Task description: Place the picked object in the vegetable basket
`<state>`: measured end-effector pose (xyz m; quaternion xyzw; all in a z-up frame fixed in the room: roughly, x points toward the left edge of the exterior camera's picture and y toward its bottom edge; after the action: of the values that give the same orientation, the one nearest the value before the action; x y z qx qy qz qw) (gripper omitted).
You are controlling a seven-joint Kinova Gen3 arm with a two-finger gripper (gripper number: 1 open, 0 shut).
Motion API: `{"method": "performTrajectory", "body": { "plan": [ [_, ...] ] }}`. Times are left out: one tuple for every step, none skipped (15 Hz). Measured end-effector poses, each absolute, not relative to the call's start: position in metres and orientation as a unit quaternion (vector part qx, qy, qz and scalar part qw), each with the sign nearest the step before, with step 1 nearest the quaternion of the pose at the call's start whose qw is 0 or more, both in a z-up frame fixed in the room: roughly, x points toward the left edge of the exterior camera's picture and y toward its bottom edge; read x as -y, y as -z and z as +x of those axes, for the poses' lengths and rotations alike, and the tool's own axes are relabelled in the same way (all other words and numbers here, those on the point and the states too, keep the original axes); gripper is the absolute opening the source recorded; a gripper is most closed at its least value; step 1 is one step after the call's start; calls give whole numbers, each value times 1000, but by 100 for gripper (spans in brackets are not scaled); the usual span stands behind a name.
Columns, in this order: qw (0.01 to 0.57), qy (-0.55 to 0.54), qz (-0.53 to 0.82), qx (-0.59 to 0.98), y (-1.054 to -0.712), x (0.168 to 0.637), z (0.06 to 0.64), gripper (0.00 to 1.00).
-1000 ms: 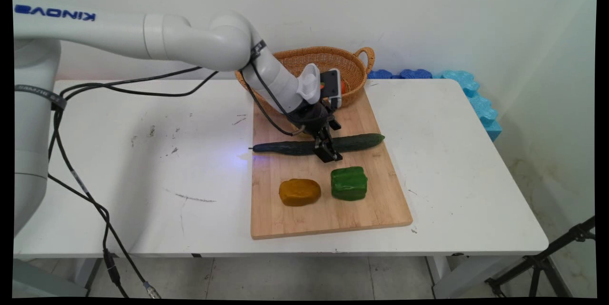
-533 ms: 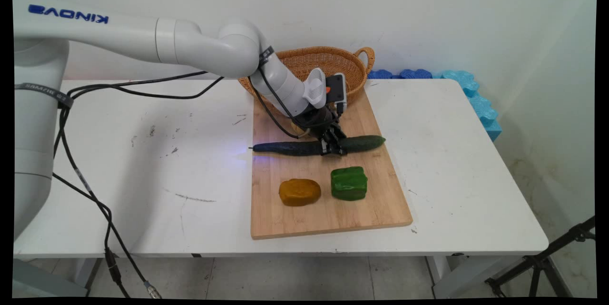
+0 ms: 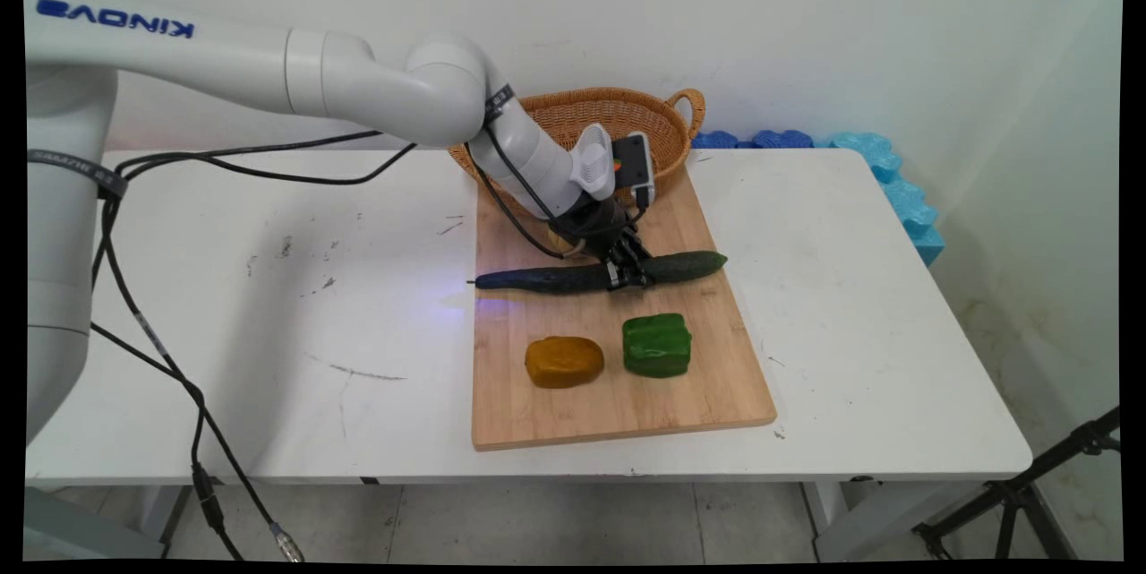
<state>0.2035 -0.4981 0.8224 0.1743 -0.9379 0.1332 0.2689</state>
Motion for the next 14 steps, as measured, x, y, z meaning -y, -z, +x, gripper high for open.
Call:
{"method": "performTrajectory", "body": {
  "plan": [
    [271,-133,179,936,-827,497,204,0],
    [273,-134,185,934,-833,496,205,0],
    [275,-135,191,932,-840,495,206,0],
    [277,-136,196,931,-846,494,207,0],
    [280,-138,200,929,-854,494,208,0],
    [282,-140,205,927,-863,494,210,0],
    [283,-142,208,925,-870,494,212,0],
    [284,-145,211,924,-878,496,215,0],
    [285,-148,213,923,-886,497,217,0],
    [286,-153,214,922,-894,500,221,0],
    [286,-155,215,921,-899,501,223,0],
    [285,-160,216,920,-905,504,226,0],
    [285,-165,216,919,-912,508,231,0],
    [283,-171,216,919,-919,513,236,0]
  ]
}}
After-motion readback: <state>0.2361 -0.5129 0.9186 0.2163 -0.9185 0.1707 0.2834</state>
